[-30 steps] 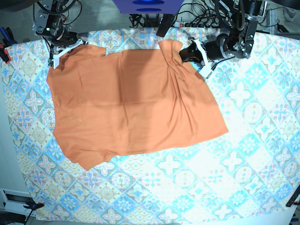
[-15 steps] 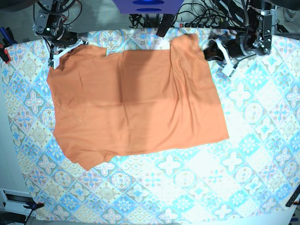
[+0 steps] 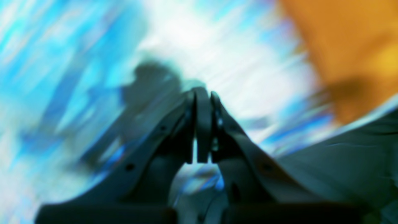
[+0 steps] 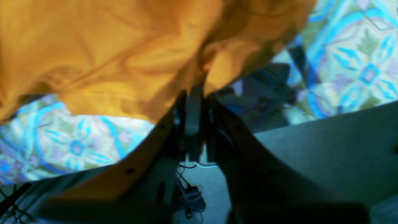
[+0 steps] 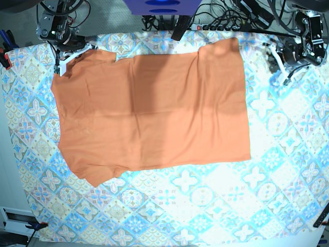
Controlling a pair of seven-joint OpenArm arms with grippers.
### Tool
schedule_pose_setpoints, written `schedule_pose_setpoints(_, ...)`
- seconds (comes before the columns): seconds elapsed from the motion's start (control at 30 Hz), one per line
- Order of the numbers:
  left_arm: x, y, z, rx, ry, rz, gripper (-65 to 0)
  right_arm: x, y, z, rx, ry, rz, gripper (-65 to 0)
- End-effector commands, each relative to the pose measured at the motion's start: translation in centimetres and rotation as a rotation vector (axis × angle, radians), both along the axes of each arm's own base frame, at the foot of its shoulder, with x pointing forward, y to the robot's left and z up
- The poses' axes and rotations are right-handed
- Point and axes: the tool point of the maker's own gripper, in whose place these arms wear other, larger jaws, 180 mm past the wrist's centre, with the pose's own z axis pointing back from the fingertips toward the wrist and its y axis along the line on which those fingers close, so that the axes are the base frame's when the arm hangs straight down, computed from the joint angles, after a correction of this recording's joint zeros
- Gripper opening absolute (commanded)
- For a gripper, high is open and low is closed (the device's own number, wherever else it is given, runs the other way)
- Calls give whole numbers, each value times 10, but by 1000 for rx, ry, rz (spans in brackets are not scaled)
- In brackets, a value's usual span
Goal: Fold the T-shirt properly
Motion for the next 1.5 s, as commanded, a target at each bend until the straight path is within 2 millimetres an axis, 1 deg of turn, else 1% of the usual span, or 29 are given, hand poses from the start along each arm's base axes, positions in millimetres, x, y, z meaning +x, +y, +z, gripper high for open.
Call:
schedule_pose_setpoints(0.0,14,-5,12,-15,-47,-32,-650,5,-4,7,-14,-28,4,-636)
schedule_pose_setpoints(0.1,16,-6,18,-1,-52,-53,-650,5,-4,7,-14,-28,4,-636)
schedule_pose_setpoints(0.13,13,-7,18,-2,-48,-54,-650,5,-4,7,-14,-28,4,-636)
schedule_pose_setpoints(0.27,10,-14,19,-14,-49,-67,-650,5,-5,7,-16,-28,1,-636)
schedule_pose_setpoints(0.33,10,-24,22,-27,-67,-75,-650,5,-6,7,-17,-28,2,-636)
schedule_pose_setpoints(0.43,10,-40,34,-34,-104,-116,-650,6,-6,7,-17,-29,2,-636)
schedule_pose_setpoints(0.53,7,-51,46,-23,-117,-147,-605,6,-5,7,-16,-29,3,-634)
schedule_pose_setpoints(0.63,2,-40,55,25,-97,-78,-546,9,-5,8,-15,-37,5,-632)
schedule_pose_setpoints(0.7,-2,-30,57,43,-88,-16,-508,9,-5,8,-18,-36,6,-632)
schedule_pose_setpoints(0.77,-8,-18,59,60,-81,52,-451,10,-6,8,-19,-36,7,-632)
schedule_pose_setpoints(0.8,-10,-15,58,61,-82,77,-420,9,-6,8,-19,-35,7,-632)
schedule_pose_setpoints(0.87,-11,-17,57,58,-80,86,-364,9,-7,8,-25,-33,9,-631)
schedule_pose_setpoints(0.93,-13,-19,55,49,-76,91,-326,7,-11,7,-54,-21,18,-631)
schedule_pose_setpoints(1.0,-17,-27,49,19,-64,111,-297,3,-17,6,-104,0,36,-631)
schedule_pose_setpoints(1.07,-22,-31,41,-4,-41,127,-288,2,-15,4,-140,20,75,-631)
schedule_pose_setpoints(1.1,-25,-37,35,-29,-29,136,-290,2,-12,3,-148,27,95,-631)
schedule_pose_setpoints(1.17,-23,-56,26,-103,-12,131,-290,2,-8,2,-161,35,119,-631)
schedule_pose_setpoints(1.3,-26,-81,17,-198,11,116,-291,2,-8,2,-166,36,122,-631)
schedule_pose_setpoints(1.37,-25,-87,16,-229,11,119,-291,2,-10,2,-168,36,118,-631)
schedule_pose_setpoints(1.47,-23,-89,16,-249,7,128,-291,2,-11,2,-169,36,117,-631)
